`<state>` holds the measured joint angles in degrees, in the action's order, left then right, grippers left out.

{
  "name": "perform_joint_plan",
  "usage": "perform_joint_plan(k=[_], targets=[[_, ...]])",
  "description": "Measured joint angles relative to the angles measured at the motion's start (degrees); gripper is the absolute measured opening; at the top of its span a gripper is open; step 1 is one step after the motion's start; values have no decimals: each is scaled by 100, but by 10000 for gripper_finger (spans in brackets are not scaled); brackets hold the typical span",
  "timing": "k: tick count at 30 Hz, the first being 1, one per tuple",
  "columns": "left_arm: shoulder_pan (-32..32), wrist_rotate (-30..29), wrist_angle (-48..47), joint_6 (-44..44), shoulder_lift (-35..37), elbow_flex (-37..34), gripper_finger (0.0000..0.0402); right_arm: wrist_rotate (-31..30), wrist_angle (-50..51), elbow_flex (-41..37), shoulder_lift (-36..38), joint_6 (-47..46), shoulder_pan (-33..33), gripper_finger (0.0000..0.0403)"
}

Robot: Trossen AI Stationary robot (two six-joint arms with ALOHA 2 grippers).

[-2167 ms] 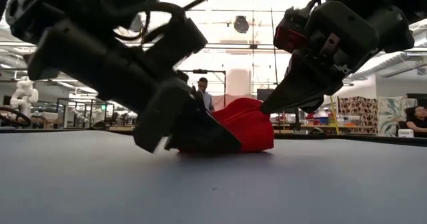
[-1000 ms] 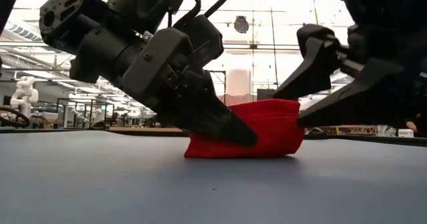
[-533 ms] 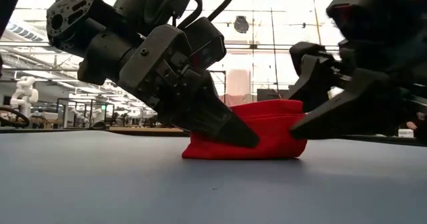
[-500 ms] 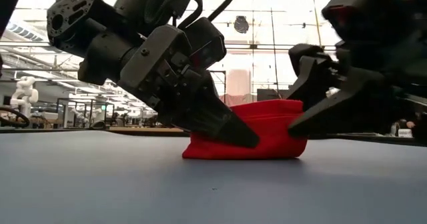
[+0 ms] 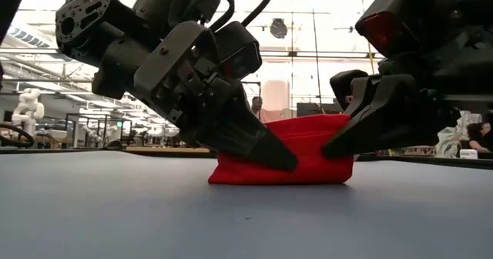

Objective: Roll towel
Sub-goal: Roll the red towel

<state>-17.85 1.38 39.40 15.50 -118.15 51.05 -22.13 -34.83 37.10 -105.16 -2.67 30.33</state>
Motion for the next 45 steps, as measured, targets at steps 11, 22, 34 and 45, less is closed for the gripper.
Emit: perform_joint_plan(k=[11,22,34,45], targets=[[-213,-8,-2,366,0,0,74,14,72,0,0,-911,-75,3],[-354,-7,-1752,975,846,-7,204,134,108,0,0,-1485,-216,1],[-1682,-2660,-2392,733,1193,0,217,149,35,-4,0,-1643,-258,0],[-1875,-3897,-1783,-126,537,-4,217,149,33,-4,0,-1885,-291,0]])
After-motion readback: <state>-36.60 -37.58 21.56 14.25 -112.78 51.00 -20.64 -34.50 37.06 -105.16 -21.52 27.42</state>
